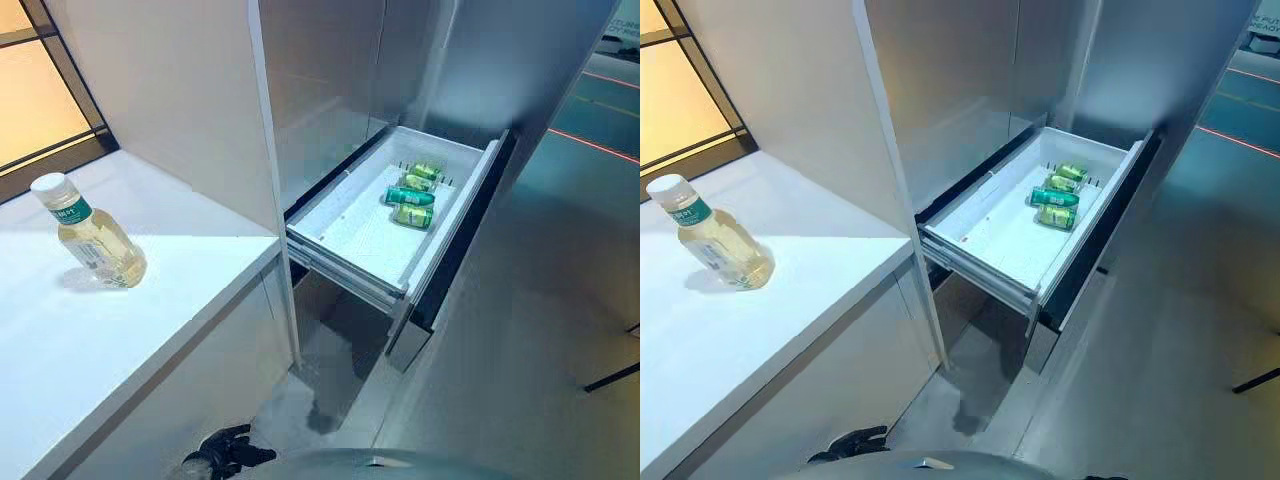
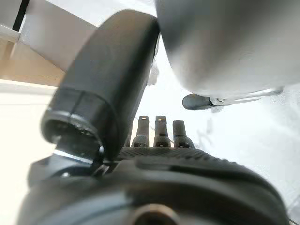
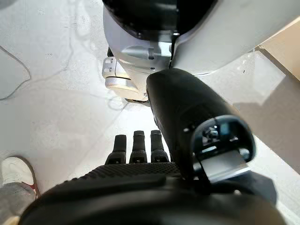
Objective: Put drinks into fridge and close the fridge
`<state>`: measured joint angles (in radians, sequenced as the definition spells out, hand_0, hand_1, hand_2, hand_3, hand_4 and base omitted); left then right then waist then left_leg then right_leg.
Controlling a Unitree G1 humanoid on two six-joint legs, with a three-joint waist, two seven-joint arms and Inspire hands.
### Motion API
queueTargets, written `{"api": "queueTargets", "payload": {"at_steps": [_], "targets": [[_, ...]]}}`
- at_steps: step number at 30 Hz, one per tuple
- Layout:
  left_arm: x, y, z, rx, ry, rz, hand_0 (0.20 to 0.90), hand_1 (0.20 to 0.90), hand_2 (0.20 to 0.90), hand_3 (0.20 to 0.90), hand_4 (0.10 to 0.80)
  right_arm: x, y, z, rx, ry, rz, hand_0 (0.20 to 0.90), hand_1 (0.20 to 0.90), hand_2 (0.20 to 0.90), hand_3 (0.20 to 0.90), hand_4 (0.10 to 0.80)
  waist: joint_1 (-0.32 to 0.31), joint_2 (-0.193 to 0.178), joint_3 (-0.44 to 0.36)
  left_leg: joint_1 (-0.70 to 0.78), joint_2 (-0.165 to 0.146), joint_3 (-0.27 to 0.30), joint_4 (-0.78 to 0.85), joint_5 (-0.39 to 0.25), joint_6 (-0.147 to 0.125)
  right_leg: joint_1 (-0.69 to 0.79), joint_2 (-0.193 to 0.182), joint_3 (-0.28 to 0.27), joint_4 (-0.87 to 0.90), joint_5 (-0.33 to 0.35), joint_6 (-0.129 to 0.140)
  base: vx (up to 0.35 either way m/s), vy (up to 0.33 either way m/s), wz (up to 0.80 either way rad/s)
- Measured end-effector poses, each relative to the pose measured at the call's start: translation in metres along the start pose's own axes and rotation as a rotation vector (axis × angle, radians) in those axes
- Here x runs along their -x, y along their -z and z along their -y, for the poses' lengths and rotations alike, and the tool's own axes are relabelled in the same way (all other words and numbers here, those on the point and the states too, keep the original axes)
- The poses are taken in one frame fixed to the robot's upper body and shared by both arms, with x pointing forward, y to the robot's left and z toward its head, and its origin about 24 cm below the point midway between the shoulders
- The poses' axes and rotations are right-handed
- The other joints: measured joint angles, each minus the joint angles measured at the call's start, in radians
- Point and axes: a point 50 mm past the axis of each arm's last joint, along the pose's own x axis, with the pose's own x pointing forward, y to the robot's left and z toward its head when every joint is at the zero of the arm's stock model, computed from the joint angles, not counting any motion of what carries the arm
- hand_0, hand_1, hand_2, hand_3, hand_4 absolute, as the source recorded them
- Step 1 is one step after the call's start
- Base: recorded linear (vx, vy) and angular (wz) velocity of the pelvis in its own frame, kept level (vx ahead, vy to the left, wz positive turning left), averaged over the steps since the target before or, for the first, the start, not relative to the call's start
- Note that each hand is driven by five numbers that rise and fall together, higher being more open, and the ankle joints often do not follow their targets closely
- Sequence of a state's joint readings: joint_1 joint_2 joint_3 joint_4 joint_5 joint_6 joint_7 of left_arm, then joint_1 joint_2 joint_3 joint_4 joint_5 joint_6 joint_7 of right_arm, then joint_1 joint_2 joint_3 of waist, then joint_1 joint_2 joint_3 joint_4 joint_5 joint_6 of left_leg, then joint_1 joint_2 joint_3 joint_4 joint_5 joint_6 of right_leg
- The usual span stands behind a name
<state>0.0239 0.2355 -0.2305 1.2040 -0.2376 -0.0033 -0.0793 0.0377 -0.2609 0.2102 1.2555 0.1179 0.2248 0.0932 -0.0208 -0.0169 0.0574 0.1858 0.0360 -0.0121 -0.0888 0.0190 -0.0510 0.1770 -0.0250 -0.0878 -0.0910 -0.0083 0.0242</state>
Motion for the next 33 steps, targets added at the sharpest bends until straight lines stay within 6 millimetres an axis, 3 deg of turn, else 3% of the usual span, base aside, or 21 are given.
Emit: {"api": "queueTargets", "payload": {"at_steps": [20,33], "targets": [[0.000,-0.001,0.001,0.007,0.026,0.011,0.900,0.900,0.900,0.900,0.800,0.000,0.000,0.000,-0.001,0.001,-0.005,0.900,0.900,0.900,0.900,0.800,0.010,0.003,0.007,-0.001,-0.001,-0.013,0.000,0.000,0.000,0.003,-0.001,-0.010,0.000,0.000,0.000,0.001,0.002,0.01],[0.000,-0.011,0.006,-0.044,0.067,0.112,0.900,0.900,0.900,0.900,0.800,0.000,0.001,0.003,-0.003,0.008,-0.018,0.900,0.900,0.900,0.900,0.800,0.021,0.011,0.010,-0.010,-0.002,-0.026,0.000,0.008,-0.001,0.004,-0.004,-0.033,0.000,0.000,0.000,-0.007,0.006,0.04]]}}
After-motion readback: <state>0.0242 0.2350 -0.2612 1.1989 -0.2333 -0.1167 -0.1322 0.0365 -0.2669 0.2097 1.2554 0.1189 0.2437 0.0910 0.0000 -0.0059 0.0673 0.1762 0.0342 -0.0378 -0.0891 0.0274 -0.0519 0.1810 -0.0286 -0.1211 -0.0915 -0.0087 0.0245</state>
